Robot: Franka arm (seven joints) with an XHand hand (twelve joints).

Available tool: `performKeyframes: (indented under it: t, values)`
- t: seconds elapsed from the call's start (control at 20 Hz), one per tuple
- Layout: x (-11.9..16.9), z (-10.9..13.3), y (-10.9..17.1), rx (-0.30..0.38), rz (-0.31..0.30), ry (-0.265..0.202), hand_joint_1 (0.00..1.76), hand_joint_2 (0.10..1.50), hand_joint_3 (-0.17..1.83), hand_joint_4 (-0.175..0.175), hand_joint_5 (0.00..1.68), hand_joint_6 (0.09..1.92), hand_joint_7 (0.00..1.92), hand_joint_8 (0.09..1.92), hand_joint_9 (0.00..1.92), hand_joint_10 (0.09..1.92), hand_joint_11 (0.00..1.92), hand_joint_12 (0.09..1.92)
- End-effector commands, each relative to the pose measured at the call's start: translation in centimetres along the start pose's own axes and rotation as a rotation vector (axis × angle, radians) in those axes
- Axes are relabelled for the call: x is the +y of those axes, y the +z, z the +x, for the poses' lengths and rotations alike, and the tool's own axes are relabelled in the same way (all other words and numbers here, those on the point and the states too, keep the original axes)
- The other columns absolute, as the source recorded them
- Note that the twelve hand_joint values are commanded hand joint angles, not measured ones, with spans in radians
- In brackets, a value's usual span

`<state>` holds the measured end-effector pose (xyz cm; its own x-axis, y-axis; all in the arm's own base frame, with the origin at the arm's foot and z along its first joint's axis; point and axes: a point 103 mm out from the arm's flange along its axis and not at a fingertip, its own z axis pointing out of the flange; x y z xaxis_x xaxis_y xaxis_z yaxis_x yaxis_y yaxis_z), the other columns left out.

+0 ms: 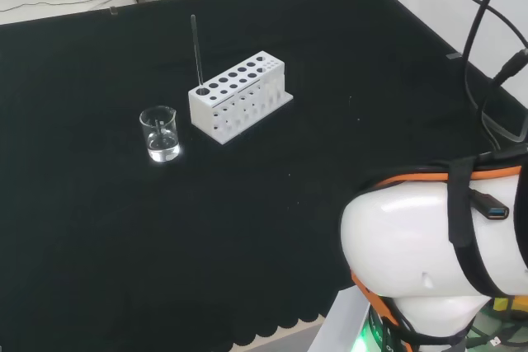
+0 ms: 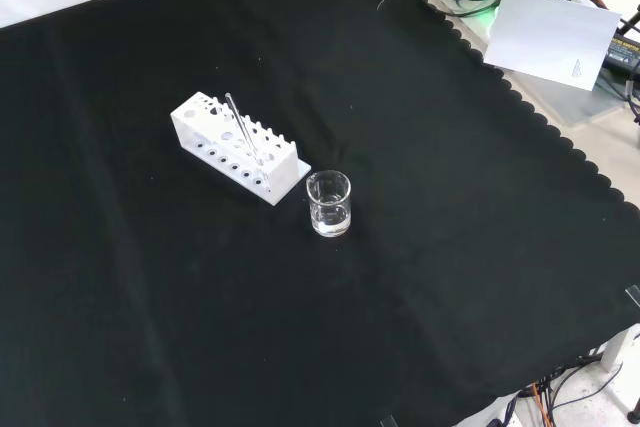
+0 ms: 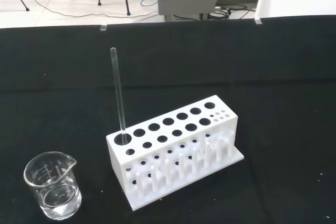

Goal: Take the glass rod from the white test tube rack.

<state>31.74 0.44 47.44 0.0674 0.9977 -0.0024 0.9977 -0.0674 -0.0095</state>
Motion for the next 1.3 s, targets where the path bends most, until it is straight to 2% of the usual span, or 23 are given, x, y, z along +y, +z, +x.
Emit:
performKeyframes:
  t: [0.05,0.4,0.5,0.75,1.05,1.3]
  values:
    - [2.1,1.6,1.4,0.006,0.005,-0.064,0.49,0.93,0.34,-0.146,0.04,0.09,0.0,0.67,0.05,0.92,0.0,1.46]
    - [4.8,2.8,2.7,0.046,0.02,-0.15,0.48,0.97,0.34,-0.146,0.05,0.09,0.0,0.72,0.12,0.91,0.0,1.49]
    - [5.5,3.2,1.8,0.054,0.017,-0.173,0.47,0.97,0.34,-0.146,0.05,0.09,0.0,0.73,0.13,0.91,0.0,1.49]
    - [7.3,4.0,3.6,0.097,0.004,-0.246,0.47,0.98,0.33,-0.146,0.06,0.09,0.0,0.76,0.16,0.91,0.0,1.5]
    - [9.3,4.8,4.9,0.103,0.026,-0.317,0.46,0.99,0.33,-0.151,0.13,0.09,0.02,0.82,0.21,0.9,0.01,1.51]
    - [10.4,5.1,5.7,0.108,0.039,-0.354,0.46,1.0,0.33,-0.154,0.16,0.09,0.05,0.84,0.23,0.9,0.02,1.51]
